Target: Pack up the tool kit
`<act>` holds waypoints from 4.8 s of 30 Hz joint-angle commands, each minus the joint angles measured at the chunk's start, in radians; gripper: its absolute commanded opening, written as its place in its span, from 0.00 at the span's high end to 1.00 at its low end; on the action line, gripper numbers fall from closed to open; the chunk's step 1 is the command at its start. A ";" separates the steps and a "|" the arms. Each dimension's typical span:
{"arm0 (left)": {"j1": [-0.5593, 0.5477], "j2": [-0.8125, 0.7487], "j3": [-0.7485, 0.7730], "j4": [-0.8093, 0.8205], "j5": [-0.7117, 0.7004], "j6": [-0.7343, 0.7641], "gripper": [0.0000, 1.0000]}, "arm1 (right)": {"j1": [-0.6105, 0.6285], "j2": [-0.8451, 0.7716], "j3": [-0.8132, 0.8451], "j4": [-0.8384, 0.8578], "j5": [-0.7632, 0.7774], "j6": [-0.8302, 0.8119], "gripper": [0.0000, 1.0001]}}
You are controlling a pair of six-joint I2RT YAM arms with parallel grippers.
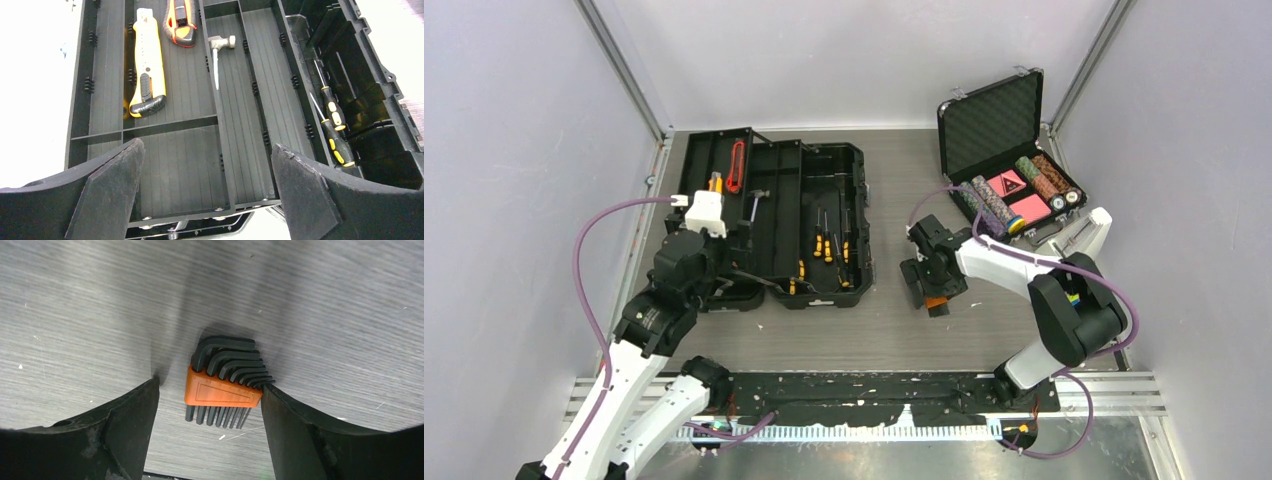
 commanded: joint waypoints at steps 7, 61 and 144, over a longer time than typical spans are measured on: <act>0.017 -0.006 -0.013 0.063 -0.017 0.009 0.02 | 0.046 -0.025 0.011 -0.022 0.073 0.072 0.24; -0.419 0.859 0.431 0.361 0.559 -0.532 0.13 | 0.049 -0.833 -0.267 0.501 -0.064 0.015 0.60; 0.314 -0.260 -0.263 0.235 0.039 -0.675 1.00 | 0.048 -0.875 -0.287 0.578 -0.025 0.049 0.00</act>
